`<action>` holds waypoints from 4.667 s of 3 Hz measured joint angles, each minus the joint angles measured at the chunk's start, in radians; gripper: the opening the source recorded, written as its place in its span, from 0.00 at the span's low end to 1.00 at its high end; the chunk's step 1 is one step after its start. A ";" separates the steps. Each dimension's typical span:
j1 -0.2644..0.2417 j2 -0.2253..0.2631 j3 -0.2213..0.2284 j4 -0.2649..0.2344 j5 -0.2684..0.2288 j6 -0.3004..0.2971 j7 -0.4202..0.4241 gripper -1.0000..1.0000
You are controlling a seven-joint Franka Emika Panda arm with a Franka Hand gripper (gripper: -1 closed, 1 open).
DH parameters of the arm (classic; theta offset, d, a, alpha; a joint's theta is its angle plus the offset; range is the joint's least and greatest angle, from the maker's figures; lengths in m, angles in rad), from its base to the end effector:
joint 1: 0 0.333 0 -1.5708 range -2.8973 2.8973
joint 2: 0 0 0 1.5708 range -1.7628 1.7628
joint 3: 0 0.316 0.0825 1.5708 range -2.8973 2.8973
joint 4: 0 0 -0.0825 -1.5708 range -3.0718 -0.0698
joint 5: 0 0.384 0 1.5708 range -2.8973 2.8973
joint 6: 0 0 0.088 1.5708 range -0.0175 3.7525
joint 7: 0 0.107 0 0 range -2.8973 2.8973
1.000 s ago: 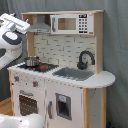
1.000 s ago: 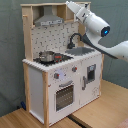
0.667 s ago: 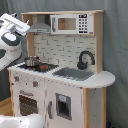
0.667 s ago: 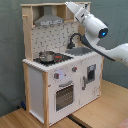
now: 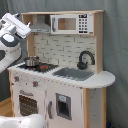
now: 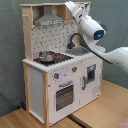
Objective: Play with the kitchen
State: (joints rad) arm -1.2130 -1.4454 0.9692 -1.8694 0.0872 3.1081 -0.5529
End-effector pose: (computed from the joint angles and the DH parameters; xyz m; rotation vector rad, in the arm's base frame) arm 0.3628 0.4386 0.7192 0.8024 0.8090 1.2150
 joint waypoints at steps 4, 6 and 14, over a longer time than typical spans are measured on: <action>-0.103 -0.036 0.006 0.084 -0.002 -0.257 0.342 1.00; -0.135 -0.039 0.029 0.116 -0.003 -0.383 0.516 1.00; -0.282 0.000 0.053 0.325 0.000 -0.771 0.794 0.00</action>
State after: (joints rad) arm -1.4946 -1.4451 1.0223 -1.5444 0.0870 2.3369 0.2413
